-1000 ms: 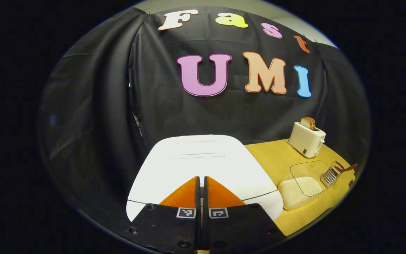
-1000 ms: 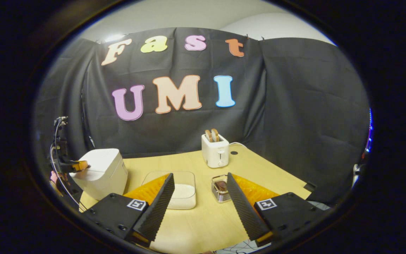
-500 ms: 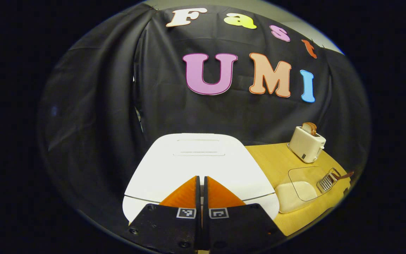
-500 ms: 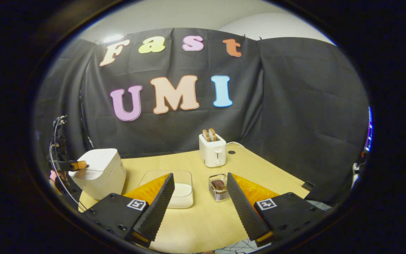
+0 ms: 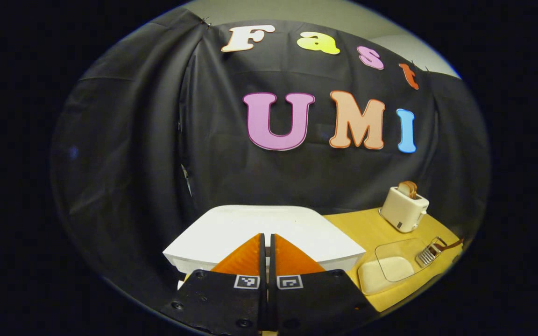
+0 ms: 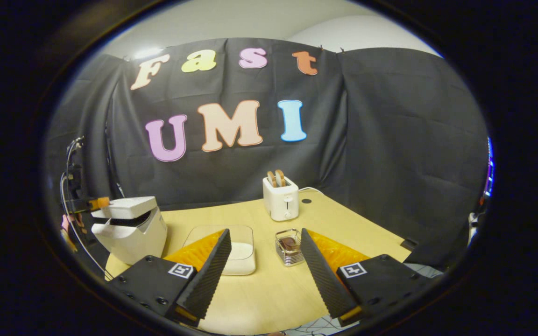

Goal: Close the left gripper, press the button to open the rice cooker; take a wooden spoon from the chopstick holder with the right hand, scoop a spoonful of rice and pour it into the rice cooker, then put the wooden spoon back into the chopstick holder.

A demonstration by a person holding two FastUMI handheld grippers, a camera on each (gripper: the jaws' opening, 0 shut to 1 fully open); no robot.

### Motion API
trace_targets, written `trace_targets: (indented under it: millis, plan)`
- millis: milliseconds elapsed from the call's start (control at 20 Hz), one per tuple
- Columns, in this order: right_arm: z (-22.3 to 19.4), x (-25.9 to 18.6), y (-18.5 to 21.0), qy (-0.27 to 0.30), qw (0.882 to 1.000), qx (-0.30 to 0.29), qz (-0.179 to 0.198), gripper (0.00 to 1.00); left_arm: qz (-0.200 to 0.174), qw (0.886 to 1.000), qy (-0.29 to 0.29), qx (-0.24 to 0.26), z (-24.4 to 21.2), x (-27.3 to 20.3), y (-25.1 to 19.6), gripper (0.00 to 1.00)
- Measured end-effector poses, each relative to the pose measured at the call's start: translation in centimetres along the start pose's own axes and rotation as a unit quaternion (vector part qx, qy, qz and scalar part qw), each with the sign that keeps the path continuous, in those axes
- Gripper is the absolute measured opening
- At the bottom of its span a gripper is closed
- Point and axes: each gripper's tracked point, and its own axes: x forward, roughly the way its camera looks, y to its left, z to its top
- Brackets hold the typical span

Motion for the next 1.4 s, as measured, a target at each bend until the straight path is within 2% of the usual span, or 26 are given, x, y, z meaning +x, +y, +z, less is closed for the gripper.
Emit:
trace_targets:
  millis: [150,250,400,600,850,1050,1100,1300,1400]
  plan:
    - [-0.3,0.1,0.3,0.005,1.000,0.013,0.001,0.94,0.013,0.999,-0.029,0.008,2.7,0.7,0.1,0.00]
    - [-0.5,0.1,0.1,0.006,1.000,0.014,-0.002,0.99,0.017,0.999,-0.045,0.017,4.4,1.2,0.0,0.00]
    - [-0.9,0.3,-0.2,0.011,1.000,0.013,-0.004,0.97,0.015,0.998,-0.062,0.010,6.7,1.6,-0.6,0.00]
    - [-1.9,0.3,-0.7,0.029,1.000,0.004,-0.006,0.99,0.024,0.995,-0.097,0.018,9.7,1.3,-0.9,0.01]
    - [-3.1,0.9,-1.3,0.042,0.999,0.002,-0.007,0.94,0.021,0.996,-0.089,0.010,10.2,-0.2,-2.7,0.21]
    - [-4.2,1.3,-1.0,0.055,0.998,0.016,-0.003,0.94,0.021,0.996,-0.089,0.014,10.1,-1.5,-3.4,0.53]
    - [-4.4,1.4,-0.9,0.058,0.998,0.020,0.000,0.94,0.021,0.996,-0.086,0.017,9.7,-1.8,-3.6,0.67]
    - [-5.2,2.0,-0.7,0.067,0.997,0.027,0.006,0.97,0.025,0.997,-0.073,0.025,8.6,-3.1,-4.6,0.92]
    - [-5.4,2.4,-0.8,0.064,0.998,0.030,0.003,0.94,0.029,0.997,-0.068,0.026,8.0,-3.8,-4.8,0.95]
